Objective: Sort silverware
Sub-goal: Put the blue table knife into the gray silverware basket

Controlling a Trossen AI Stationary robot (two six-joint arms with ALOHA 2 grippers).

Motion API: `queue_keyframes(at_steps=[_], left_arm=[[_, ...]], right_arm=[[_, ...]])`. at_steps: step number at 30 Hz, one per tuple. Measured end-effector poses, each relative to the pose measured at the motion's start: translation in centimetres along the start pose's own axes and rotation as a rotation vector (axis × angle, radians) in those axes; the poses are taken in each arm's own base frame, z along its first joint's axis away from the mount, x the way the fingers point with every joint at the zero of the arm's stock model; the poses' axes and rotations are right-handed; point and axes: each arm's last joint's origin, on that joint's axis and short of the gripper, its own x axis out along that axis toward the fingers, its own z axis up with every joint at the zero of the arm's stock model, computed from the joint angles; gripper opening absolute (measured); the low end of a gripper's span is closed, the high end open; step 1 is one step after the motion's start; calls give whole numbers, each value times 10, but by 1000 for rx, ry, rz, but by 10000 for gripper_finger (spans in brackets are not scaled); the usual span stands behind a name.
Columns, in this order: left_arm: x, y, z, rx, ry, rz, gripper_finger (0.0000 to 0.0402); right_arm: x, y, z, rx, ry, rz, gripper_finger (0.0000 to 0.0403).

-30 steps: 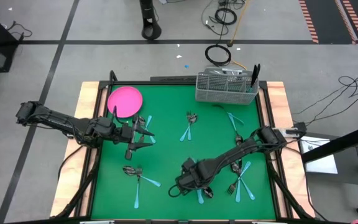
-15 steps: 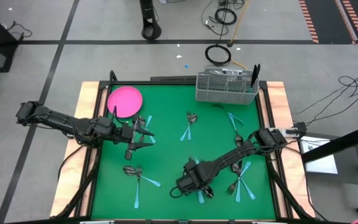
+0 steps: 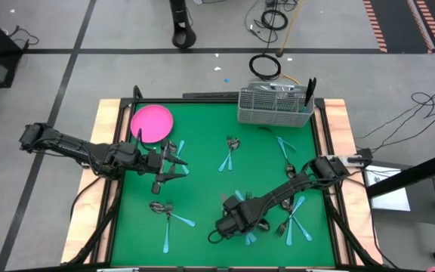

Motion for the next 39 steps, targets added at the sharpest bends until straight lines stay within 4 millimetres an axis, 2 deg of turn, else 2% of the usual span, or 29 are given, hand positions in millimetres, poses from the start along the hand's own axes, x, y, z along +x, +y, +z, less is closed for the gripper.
queue_keyframes(at_steps=[3, 5, 11, 16, 19, 22, 28, 31, 35, 39], left_arm=[[0, 0, 0, 0, 1, 0, 180], [0, 0, 0, 0, 3, 0, 180], [0, 0, -4, -6, 40, -4, 180], [-5, 0, -6, -4, 75, -7, 180], [-10, 0, -2, -5, 53, -3, 180], [-18, 2, 1, -4, 40, 33, 180], [-34, 7, -1, 6, 99, 170, 180], [-38, 8, -5, 11, 106, 212, 180], [-39, 11, -8, 17, 112, 257, 180], [-39, 16, -15, 15, 137, 296, 180]], right_arm=[[-16, 1, 2, 3, -59, 46, 4], [-35, -1, 4, 6, -121, 86, 4], [-106, -17, 11, -38, -405, 174, 3], [-167, -64, 19, -22, -704, 20, 2], [-192, -91, 24, 7, -872, -82, 2], [-209, -115, 32, 22, -961, -179, 2], [-210, -176, 56, 136, -986, -302, 2], [-205, -204, 61, 222, -1106, -306, 2], [-188, -235, 65, 326, -1311, -360, 2], [-163, -273, 73, 447, -1339, -451, 2]])
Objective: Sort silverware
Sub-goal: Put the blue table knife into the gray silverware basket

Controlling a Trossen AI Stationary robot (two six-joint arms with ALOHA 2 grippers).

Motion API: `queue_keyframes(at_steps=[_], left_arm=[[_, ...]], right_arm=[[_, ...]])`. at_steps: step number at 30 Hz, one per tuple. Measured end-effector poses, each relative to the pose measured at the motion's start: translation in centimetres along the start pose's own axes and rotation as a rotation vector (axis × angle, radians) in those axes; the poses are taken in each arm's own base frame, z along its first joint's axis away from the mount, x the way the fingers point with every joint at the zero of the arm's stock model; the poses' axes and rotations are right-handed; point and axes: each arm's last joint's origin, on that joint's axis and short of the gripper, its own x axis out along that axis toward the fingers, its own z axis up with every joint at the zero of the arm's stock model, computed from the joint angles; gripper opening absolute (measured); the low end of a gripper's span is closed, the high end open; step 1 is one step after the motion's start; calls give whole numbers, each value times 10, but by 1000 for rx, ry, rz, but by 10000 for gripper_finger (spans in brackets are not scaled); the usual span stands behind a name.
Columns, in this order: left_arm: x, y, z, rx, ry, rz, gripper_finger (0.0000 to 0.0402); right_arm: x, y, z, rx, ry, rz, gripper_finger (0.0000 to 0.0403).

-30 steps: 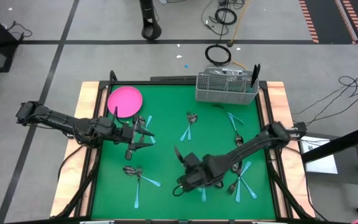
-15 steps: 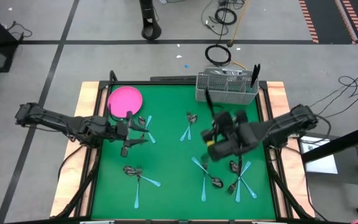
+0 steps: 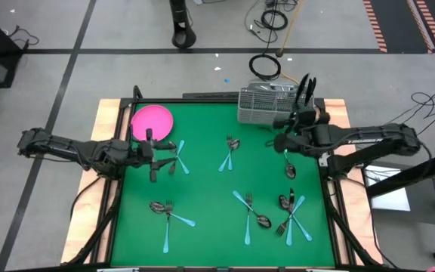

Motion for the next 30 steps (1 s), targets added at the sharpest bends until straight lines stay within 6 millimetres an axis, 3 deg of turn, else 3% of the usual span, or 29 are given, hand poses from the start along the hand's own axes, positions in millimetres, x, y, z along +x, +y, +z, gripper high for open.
queue_keyframes(at_steps=[4, 8, 19, 30], left_arm=[[3, 7, -6, -7, 23, 52, 180], [5, 15, -11, -21, 24, 89, 180], [9, 29, -18, -57, 15, 80, 180], [9, 29, -18, -57, 14, 71, 180]], right_arm=[[26, -18, -15, -41, 7, -119, 2], [49, -25, -21, -86, 1, -218, 2], [114, -36, -10, -58, 9, -257, 2], [121, -51, -49, -67, 73, -235, 2]])
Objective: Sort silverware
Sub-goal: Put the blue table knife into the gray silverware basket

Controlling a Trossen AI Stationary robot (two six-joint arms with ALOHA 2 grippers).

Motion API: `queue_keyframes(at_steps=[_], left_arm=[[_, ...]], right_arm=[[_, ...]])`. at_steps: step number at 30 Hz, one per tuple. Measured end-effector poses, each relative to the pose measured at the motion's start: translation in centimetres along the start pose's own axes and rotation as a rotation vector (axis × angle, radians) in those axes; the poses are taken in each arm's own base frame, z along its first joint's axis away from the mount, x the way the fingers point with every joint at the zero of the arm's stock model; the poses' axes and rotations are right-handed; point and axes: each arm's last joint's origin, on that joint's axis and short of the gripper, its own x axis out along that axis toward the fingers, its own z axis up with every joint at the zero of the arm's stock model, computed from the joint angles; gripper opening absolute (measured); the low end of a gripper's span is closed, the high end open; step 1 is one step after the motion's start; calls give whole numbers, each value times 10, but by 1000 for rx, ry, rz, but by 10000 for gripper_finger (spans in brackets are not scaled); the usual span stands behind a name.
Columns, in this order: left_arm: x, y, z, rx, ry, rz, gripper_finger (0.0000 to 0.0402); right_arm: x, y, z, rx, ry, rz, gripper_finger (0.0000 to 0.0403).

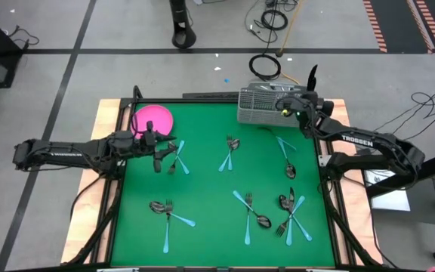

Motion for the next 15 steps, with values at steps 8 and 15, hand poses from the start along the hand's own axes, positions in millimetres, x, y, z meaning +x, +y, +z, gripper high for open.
queue_keyframes(at_steps=[8, 15], left_arm=[[0, 0, 1, -2, -14, -13, 180], [0, 0, 2, 2, -16, -12, 180]], right_arm=[[-2, 3, -3, 32, 30, 77, 48], [-3, 3, -2, 15, 29, 84, 113]])
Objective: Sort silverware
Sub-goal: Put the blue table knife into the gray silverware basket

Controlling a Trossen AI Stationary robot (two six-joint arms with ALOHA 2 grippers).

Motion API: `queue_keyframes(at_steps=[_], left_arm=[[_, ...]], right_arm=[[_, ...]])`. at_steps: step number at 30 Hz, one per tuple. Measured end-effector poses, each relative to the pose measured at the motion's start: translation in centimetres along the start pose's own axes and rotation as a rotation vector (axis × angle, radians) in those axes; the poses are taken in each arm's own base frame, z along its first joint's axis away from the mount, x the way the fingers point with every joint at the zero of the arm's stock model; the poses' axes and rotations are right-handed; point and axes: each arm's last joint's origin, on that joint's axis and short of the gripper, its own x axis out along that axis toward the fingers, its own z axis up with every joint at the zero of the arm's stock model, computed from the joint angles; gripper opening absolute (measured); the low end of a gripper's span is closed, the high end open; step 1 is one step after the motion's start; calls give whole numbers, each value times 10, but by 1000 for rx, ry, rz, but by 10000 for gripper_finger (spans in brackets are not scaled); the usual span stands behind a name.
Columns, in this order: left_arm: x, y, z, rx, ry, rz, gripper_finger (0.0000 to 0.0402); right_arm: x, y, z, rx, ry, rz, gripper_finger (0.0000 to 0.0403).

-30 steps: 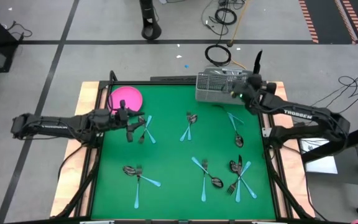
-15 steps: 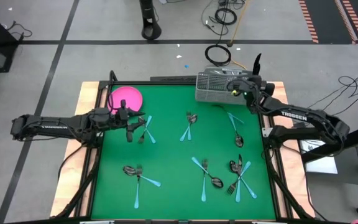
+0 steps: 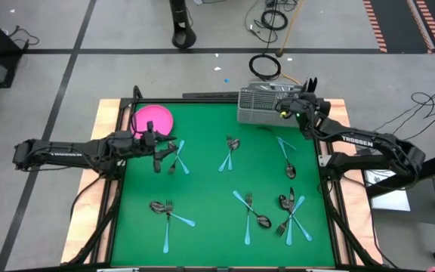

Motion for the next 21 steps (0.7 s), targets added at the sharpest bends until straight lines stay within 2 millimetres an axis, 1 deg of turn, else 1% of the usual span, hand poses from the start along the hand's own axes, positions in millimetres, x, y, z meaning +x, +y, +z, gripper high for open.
queue_keyframes(at_steps=[3, 5, 10, 12, 15, 18, 21], left_arm=[[0, 0, 0, 4, -1, 0, 180], [0, 0, 0, 4, -2, -11, 180], [0, -1, 1, 3, -13, -49, 180], [0, -2, 2, 2, -25, -69, 180], [0, -3, 5, -1, -57, -107, 180], [0, -5, 8, -4, -99, -175, 180], [5, -7, 11, -6, -130, -239, 180]], right_arm=[[-5, -1, 5, -8, -12, 43, 129], [-12, -2, 13, -8, -37, 69, 135], [-39, -3, 48, 39, -127, 191, 133], [-52, 0, 63, 38, -146, 321, 130], [-71, 11, 80, 35, -136, 600, 126], [-90, 29, 87, 48, -69, 850, 122], [-111, 49, 87, 35, 40, 1067, 118]])
